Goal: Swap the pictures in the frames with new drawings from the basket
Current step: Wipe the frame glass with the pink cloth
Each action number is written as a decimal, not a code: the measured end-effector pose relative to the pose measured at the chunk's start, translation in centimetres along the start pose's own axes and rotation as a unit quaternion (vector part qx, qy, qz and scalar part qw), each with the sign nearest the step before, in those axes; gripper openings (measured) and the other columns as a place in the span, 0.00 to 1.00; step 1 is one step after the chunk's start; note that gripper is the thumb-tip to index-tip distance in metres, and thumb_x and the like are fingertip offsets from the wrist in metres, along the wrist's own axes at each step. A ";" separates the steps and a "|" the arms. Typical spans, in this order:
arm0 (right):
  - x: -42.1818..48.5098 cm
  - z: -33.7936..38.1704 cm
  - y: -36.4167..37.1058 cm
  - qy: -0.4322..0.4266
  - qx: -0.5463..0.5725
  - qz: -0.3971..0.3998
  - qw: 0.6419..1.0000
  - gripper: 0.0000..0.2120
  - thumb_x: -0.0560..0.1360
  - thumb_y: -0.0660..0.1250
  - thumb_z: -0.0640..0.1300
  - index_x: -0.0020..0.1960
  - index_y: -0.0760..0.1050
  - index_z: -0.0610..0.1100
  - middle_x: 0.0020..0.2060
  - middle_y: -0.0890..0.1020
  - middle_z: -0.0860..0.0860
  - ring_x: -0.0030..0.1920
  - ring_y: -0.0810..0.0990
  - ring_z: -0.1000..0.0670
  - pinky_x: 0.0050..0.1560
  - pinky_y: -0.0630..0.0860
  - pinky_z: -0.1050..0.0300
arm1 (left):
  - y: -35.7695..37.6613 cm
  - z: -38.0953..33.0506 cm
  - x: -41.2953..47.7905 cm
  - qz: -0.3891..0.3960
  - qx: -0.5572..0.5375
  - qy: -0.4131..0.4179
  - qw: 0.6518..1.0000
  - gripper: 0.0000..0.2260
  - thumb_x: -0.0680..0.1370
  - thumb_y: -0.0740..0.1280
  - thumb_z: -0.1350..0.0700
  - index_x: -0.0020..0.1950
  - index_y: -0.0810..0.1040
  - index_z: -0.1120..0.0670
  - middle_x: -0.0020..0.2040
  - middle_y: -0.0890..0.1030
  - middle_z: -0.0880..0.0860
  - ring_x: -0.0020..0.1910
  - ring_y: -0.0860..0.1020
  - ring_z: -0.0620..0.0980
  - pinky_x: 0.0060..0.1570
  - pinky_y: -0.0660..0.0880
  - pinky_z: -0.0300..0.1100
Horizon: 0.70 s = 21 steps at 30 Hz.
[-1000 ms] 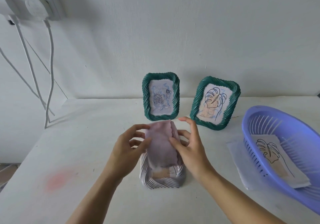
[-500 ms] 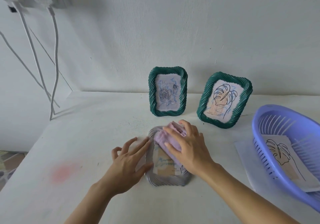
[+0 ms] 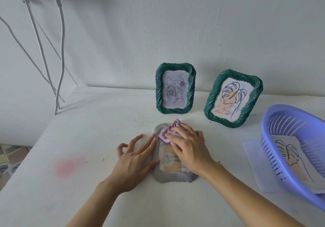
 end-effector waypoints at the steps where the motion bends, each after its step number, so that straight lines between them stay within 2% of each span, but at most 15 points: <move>1: 0.0 0.1 -0.2 -0.010 0.009 0.004 1.000 0.14 0.78 0.61 0.49 0.61 0.78 0.58 0.64 0.76 0.58 0.69 0.69 0.49 0.51 0.70 0.47 | 0.0 0.0 0.0 -0.001 0.004 -0.002 1.000 0.27 0.82 0.47 0.33 0.80 0.49 0.38 0.78 0.48 0.30 0.79 0.52 0.45 0.64 0.52 0.50; 4: -0.7 0.5 -0.4 -0.065 0.036 0.014 0.997 0.14 0.78 0.60 0.47 0.59 0.80 0.56 0.63 0.77 0.59 0.64 0.72 0.49 0.51 0.70 0.46 | 0.1 -0.1 0.0 -0.002 0.012 -0.003 1.000 0.27 0.82 0.47 0.34 0.80 0.52 0.39 0.79 0.51 0.32 0.78 0.56 0.46 0.62 0.54 0.50; 8: -2.5 1.1 -0.5 -0.127 0.087 0.037 0.987 0.13 0.78 0.60 0.46 0.56 0.80 0.56 0.62 0.77 0.61 0.64 0.72 0.51 0.53 0.71 0.46 | 0.2 -0.1 -0.1 0.005 0.028 0.001 1.000 0.27 0.82 0.46 0.34 0.80 0.55 0.42 0.79 0.53 0.35 0.78 0.57 0.48 0.62 0.57 0.51; 15: -4.1 -0.6 -2.3 -0.157 0.128 0.051 0.978 0.13 0.75 0.61 0.40 0.48 0.83 0.53 0.53 0.81 0.59 0.61 0.73 0.54 0.54 0.69 0.47 | 0.4 0.0 0.0 0.008 0.022 0.004 1.000 0.28 0.82 0.43 0.34 0.80 0.53 0.41 0.79 0.50 0.33 0.79 0.54 0.47 0.64 0.55 0.51; 21: -3.4 -1.7 -3.0 -0.145 0.060 0.015 0.988 0.11 0.73 0.65 0.41 0.45 0.83 0.54 0.50 0.80 0.60 0.55 0.76 0.51 0.47 0.68 0.48 | 0.1 -0.2 0.0 0.006 0.005 0.001 1.000 0.26 0.82 0.46 0.36 0.80 0.55 0.42 0.79 0.52 0.34 0.79 0.56 0.48 0.63 0.56 0.53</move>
Point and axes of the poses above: each hand's wrist, its own x-axis towards the middle knuckle, its own y-axis out of the palm, z = x × y, the point moved 2 cm from there along x, towards the middle knuckle
